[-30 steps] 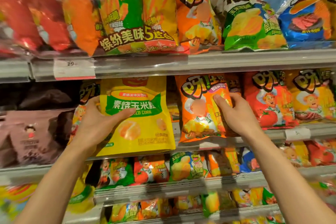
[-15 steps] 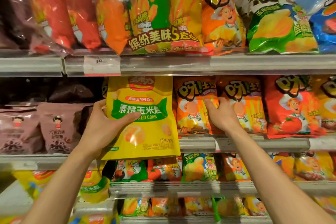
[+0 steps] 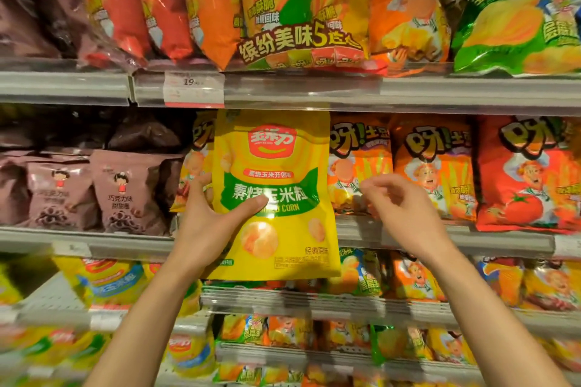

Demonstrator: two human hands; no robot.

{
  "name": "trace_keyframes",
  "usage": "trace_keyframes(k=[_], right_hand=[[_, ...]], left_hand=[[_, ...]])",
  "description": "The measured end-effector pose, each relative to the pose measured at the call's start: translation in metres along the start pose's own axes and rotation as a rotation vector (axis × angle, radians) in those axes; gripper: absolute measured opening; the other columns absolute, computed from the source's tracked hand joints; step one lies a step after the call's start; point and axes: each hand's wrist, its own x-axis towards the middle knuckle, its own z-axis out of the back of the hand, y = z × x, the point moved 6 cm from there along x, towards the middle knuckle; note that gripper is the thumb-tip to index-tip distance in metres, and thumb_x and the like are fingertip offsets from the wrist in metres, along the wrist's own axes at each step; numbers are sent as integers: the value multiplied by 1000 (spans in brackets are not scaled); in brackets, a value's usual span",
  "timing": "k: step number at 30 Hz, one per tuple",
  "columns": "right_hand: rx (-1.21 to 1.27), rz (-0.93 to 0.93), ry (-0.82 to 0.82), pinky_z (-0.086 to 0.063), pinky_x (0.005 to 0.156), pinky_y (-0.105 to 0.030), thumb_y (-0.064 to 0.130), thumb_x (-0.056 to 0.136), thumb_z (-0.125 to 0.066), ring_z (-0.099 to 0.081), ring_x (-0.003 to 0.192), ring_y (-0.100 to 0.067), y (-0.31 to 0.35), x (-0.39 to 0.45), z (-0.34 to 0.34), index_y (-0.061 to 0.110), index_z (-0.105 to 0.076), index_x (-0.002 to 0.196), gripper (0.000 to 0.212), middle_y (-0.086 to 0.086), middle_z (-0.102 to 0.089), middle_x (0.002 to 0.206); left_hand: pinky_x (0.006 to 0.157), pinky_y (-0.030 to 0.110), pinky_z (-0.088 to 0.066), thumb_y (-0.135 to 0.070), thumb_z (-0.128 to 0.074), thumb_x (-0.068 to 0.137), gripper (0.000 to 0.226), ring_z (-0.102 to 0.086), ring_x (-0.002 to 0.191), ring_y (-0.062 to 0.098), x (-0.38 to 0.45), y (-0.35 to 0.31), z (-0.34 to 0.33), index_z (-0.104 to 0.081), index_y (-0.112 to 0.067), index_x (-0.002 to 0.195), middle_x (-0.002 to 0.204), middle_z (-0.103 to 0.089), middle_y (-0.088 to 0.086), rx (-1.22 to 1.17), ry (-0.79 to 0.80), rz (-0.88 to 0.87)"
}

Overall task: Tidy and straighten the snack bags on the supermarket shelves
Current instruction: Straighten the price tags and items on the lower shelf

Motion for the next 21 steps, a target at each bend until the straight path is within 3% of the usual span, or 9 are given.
trace_keyframes(k=[2,3,5,7,11,14,18,21], right_hand=[[40,-11,187,-56,77,-30,46,96,-62,-70,89,-17,6,-12,-24,27,-68,117,29,-2,-74,101],[72,-29,269,-58,81,-27,45,97,-61,-71,88,-7,6,-17,-34,26,-67,120,31,8,-76,98],[139,-53,403,-51,67,-10,33,102,-58,-67,73,11,-2,-23,-55,24,-66,107,13,30,-70,73],[213,-97,485,-45,60,-3,23,102,-60,-64,65,16,-8,-30,-72,23,-65,99,5,34,-66,65],[263,-123,454,-61,83,-24,31,87,-76,-72,102,-1,-23,-48,-91,25,-66,121,36,20,-77,107],[193,-114,447,-60,84,-33,31,87,-78,-73,101,-6,-26,-62,-108,22,-67,117,32,13,-78,107],[169,-125,406,-58,78,-24,26,88,-78,-72,97,-2,-22,-79,-136,25,-68,113,28,15,-77,103],[236,-154,359,-62,79,-31,16,86,-79,-73,102,-8,-12,-93,-167,21,-66,121,38,11,-77,109]], left_hand=[[105,46,-50,-73,-90,49,107,-61,124,12,-16,4,-6,-38,-43,139,135,-61,-11,14,1,-5],[105,44,-50,-71,-90,51,106,-61,122,9,-23,9,-8,-38,-41,138,133,-61,-13,16,4,1],[101,39,-51,-66,-90,54,98,-63,115,0,-38,16,-13,-40,-39,134,128,-63,-16,11,12,8],[98,35,-53,-61,-90,59,93,-65,111,-3,-51,24,-15,-41,-37,134,127,-65,-15,2,30,14],[97,38,-54,-60,-83,71,77,-66,110,-1,-67,43,-11,-41,-36,131,119,-67,-24,10,84,31],[96,41,-55,-67,-76,74,67,-66,108,-2,-73,58,1,-48,-34,125,114,-69,-24,3,102,70],[91,46,-58,-67,-79,73,63,-70,104,4,-73,84,27,-51,-33,119,111,-72,-17,-18,160,135],[89,43,-60,-52,-81,75,60,-71,105,14,-74,96,58,-53,-25,120,110,-74,-7,-63,182,139]])
